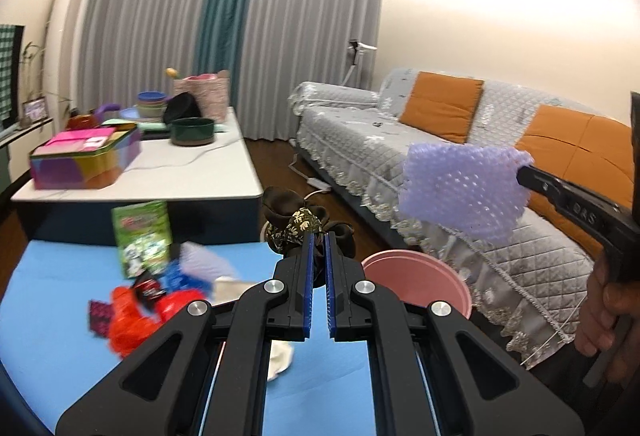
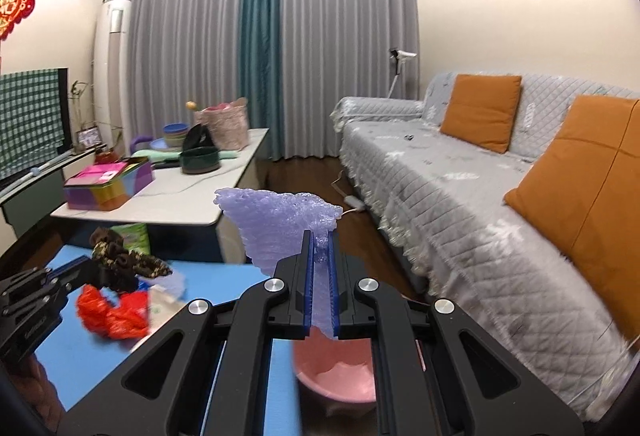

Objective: Collect trash
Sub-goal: 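Carry the scrunchie and foam net over the pink bin with both tools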

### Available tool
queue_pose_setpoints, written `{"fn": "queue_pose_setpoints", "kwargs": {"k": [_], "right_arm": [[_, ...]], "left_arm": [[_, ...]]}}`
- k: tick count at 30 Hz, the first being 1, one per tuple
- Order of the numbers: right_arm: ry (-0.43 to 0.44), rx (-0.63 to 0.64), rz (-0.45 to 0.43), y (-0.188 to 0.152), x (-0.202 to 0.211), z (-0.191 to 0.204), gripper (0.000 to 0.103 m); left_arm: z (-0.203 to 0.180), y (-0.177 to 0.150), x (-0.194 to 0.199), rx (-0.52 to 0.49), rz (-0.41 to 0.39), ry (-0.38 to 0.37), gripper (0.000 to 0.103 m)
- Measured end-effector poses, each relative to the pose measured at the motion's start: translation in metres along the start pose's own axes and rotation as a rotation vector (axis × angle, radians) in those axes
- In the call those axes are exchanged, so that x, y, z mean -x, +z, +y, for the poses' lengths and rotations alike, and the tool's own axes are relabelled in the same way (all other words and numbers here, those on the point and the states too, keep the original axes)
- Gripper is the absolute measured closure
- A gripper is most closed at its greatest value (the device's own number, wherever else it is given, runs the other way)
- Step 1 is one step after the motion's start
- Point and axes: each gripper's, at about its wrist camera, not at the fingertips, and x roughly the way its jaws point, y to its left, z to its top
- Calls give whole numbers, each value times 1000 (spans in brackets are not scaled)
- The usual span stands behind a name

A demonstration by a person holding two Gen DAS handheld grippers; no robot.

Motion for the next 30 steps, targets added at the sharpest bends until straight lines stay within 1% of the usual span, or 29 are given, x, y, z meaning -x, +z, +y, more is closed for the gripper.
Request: {"fn": "queue_pose_setpoints", "kwargs": {"k": [4,10,12,15,19,24,30], "right_arm": [[-53,-15,-17,2,-15,-26,96],[-116,-99,20,-21,-44,-61,96],[-127,-108,29,-25,-53,-66,96],[-147,-85,37,-29,-65,-68,96],[-165,-76,73,-38,-81,-73,96],[-182,-84,113,-49,-100,-84,96],[-180,-106,163,-60,-119,-95,96]], "left_arm": [[-19,4,-21,-19,8,-39,98],[-47,1,-58,-52,40,-91,98],[-54,-3,-70,-59,55,-105,98],[-63,-10,-90,-60,83,-124,98],[-73,-23,-118,-59,128,-140,98],[-76,-31,-146,-63,168,-148,98],[-77,-39,-176,-65,209,-155,98]]}}
